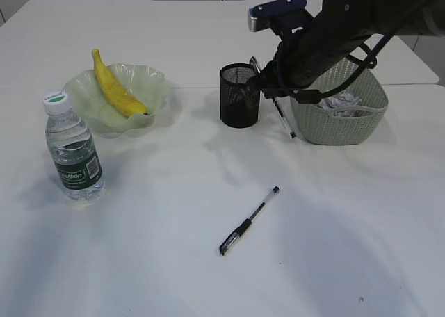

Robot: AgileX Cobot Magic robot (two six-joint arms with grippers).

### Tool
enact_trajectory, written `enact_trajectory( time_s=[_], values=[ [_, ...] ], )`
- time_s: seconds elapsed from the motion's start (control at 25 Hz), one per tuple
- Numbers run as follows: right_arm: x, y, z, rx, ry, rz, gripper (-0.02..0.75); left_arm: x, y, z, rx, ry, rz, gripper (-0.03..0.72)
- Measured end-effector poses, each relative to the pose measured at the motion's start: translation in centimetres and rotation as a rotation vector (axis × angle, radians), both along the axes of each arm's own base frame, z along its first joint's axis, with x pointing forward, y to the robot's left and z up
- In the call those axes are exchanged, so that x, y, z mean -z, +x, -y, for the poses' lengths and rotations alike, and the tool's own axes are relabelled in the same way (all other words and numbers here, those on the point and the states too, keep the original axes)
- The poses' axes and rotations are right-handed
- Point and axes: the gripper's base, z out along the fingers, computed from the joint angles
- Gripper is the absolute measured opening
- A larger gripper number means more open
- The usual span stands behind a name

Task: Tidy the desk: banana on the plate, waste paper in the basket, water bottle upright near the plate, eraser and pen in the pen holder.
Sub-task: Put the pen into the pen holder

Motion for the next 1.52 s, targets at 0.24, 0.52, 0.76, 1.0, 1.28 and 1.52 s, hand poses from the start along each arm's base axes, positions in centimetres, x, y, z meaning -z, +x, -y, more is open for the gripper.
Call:
enact_trajectory(
  time_s=[0.24,0.52,0.76,1.0,1.28,1.52],
  values=[
    [-2.1,1.8,-0.5,0.023,0.110,0.290,0.051,0.0,0.0,0.0,0.000,0.000,0.000,0.528],
    [-2.1,3.9,-1.0,0.052,0.213,0.580,0.051,0.0,0.0,0.0,-0.001,0.002,0.006,0.528],
    [1.6,5.5,-1.3,0.095,0.271,0.600,0.051,-0.1,0.2,-0.1,-0.005,0.005,0.019,0.528],
    [3.0,7.8,-1.0,0.136,0.312,0.625,0.051,-0.1,0.2,-0.1,-0.005,0.005,0.019,0.528],
    [4.3,8.6,-1.2,0.127,0.304,0.626,0.051,-0.1,0.2,-0.1,-0.004,0.011,0.021,0.528],
    [6.1,8.7,-1.3,0.115,0.294,0.591,0.051,-0.1,0.2,-0.2,-0.002,0.023,0.025,0.528]
  ],
)
